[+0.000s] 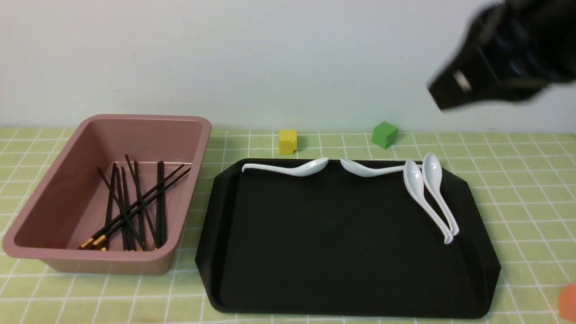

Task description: On green tablecloth take chopsticks from black tray and put them in box.

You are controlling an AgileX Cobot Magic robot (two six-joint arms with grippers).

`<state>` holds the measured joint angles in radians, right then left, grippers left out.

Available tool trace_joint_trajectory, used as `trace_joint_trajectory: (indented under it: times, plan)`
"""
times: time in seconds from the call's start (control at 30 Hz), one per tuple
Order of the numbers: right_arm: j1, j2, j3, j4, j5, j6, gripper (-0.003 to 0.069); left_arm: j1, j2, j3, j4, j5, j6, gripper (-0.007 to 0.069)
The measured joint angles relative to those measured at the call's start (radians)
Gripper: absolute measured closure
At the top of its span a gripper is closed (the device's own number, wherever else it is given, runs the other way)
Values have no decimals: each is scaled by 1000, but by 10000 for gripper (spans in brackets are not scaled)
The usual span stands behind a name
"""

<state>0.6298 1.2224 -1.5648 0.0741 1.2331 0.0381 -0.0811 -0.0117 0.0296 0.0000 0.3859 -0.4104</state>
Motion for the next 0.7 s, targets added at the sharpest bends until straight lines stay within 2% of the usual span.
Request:
trace_joint_trajectory:
  times: [0.1,0.2,0.23,0.37,0.47,0.57,0.7]
  plan:
    - [0,-200,281,-59,-143,16,663,0,0,0,0,0,0,386]
    - [0,-319,460,-74,-264,30,663,0,0,0,0,0,0,386]
    - [0,-405,604,-74,-380,42,663,0,0,0,0,0,0,386]
    - [0,-548,933,-74,-696,62,662,0,0,0,0,0,0,386]
    - [0,-599,1103,-74,-898,64,659,0,0,0,0,0,0,386]
    - [0,-624,1184,-74,-1023,64,658,0,0,0,0,0,0,386]
    - [0,-631,1212,-74,-1095,67,657,0,0,0,0,0,0,386]
